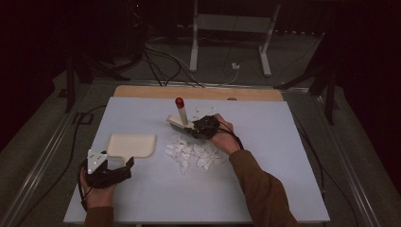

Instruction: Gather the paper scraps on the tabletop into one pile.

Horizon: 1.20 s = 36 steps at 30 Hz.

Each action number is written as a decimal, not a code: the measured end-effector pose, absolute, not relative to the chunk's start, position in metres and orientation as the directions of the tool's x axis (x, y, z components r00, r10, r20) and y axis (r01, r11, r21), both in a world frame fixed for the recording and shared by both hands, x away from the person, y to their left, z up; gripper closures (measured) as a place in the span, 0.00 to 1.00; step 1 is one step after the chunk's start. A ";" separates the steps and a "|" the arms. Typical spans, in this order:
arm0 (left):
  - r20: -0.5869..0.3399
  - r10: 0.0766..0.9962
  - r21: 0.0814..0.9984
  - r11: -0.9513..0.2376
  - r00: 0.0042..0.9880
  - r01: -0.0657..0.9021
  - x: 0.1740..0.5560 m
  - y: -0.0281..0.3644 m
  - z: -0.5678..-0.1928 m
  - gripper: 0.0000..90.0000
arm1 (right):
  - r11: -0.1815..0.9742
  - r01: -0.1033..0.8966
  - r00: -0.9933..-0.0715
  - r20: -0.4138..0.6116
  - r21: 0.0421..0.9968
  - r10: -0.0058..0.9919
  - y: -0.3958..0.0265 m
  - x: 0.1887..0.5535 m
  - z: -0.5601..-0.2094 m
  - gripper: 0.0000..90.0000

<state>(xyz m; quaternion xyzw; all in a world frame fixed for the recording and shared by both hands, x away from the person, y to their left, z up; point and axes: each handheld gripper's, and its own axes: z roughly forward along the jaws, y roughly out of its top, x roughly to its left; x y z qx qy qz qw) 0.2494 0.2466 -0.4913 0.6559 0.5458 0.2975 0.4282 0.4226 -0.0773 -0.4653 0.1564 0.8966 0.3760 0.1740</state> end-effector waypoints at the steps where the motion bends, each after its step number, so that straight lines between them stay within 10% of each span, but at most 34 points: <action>1: -0.078 0.971 0.887 -0.037 0.227 0.461 0.249 0.247 -0.491 0.01 | 0.680 0.135 -0.899 -0.199 0.720 0.389 -0.075 0.421 -0.466 0.75; 24: -0.089 0.973 0.887 -0.020 0.214 0.461 0.249 0.248 -0.492 0.01 | 0.785 -0.056 -0.967 -0.230 0.617 0.111 -0.100 0.386 -0.453 0.75; 36: -0.094 0.972 0.886 -0.016 0.214 0.463 0.249 0.248 -0.492 0.01 | 0.732 0.023 -0.956 -0.199 0.681 0.215 -0.118 0.388 -0.447 0.75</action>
